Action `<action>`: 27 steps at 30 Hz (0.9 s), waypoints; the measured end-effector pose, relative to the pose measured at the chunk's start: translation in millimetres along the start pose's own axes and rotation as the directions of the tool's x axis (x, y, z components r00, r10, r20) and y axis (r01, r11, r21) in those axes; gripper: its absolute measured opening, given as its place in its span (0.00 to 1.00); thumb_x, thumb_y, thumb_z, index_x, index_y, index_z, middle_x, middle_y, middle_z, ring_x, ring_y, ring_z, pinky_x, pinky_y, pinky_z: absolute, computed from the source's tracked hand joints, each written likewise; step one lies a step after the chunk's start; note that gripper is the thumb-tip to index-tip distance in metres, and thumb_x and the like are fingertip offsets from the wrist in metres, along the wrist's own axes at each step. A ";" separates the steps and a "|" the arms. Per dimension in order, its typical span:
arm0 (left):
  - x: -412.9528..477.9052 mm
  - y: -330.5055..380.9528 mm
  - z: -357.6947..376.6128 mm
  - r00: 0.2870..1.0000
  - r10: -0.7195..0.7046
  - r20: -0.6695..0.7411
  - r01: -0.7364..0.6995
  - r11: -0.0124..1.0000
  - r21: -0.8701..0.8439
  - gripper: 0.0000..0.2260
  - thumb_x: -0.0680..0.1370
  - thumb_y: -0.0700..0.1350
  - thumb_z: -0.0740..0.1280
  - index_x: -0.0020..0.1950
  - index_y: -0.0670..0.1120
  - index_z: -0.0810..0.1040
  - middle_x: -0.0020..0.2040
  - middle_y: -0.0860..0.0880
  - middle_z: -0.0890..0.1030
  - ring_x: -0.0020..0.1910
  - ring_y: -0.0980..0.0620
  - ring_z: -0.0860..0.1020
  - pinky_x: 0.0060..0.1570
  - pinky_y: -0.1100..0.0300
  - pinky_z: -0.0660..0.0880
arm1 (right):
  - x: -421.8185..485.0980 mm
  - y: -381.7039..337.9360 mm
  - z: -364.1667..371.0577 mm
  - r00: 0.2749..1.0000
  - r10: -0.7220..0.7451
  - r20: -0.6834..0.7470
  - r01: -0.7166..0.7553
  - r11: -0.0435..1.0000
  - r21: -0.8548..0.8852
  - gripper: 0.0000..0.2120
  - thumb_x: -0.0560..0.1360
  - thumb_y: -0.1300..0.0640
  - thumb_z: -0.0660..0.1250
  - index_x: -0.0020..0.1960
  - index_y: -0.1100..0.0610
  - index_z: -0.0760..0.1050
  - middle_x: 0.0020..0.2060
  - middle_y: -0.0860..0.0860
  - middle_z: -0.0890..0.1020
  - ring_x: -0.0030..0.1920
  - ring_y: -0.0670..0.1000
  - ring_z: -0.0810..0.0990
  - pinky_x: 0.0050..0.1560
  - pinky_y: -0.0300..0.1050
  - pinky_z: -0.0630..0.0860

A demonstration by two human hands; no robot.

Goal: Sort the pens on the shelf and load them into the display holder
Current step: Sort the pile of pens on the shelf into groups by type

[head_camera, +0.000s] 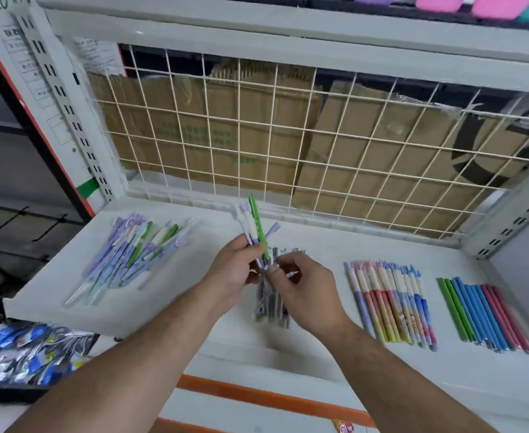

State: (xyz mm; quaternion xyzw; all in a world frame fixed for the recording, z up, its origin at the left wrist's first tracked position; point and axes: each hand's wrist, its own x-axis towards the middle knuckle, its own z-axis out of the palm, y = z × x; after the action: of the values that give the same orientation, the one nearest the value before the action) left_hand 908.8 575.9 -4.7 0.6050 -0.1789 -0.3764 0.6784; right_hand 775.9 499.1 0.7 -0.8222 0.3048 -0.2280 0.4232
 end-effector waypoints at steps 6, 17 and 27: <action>10.3 -12.5 34.0 0.960 -0.009 0.279 -0.021 0.994 0.104 0.16 0.79 0.43 0.62 0.64 0.54 0.80 0.46 0.52 0.86 0.35 0.54 0.79 0.31 0.62 0.73 | 0.1 2.8 -21.7 0.977 0.141 -0.163 -0.116 0.982 0.151 0.04 0.78 0.48 0.69 0.45 0.45 0.78 0.39 0.42 0.83 0.37 0.41 0.82 0.35 0.29 0.71; 14.3 -33.3 105.8 0.904 -0.023 0.427 -0.136 0.932 0.337 0.08 0.80 0.36 0.61 0.50 0.44 0.79 0.33 0.51 0.78 0.31 0.53 0.73 0.30 0.59 0.67 | -6.7 40.0 -77.8 0.903 0.340 -0.262 -0.248 0.911 0.329 0.07 0.74 0.56 0.71 0.37 0.49 0.82 0.26 0.45 0.80 0.28 0.43 0.76 0.32 0.37 0.72; 11.2 -48.2 171.4 0.952 -0.028 0.304 -0.055 0.964 0.261 0.10 0.82 0.49 0.65 0.47 0.43 0.75 0.35 0.48 0.76 0.31 0.54 0.75 0.31 0.62 0.72 | -16.2 117.4 -158.4 0.823 0.411 -0.393 -0.408 0.908 0.097 0.06 0.74 0.57 0.69 0.38 0.53 0.78 0.29 0.46 0.80 0.31 0.50 0.78 0.33 0.42 0.75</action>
State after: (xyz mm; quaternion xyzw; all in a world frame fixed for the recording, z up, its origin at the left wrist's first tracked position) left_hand 782.3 450.8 -18.1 0.6240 -0.3345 -0.4334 0.5576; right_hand 628.0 368.6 -14.1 -0.6706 0.5538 -0.2983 0.3933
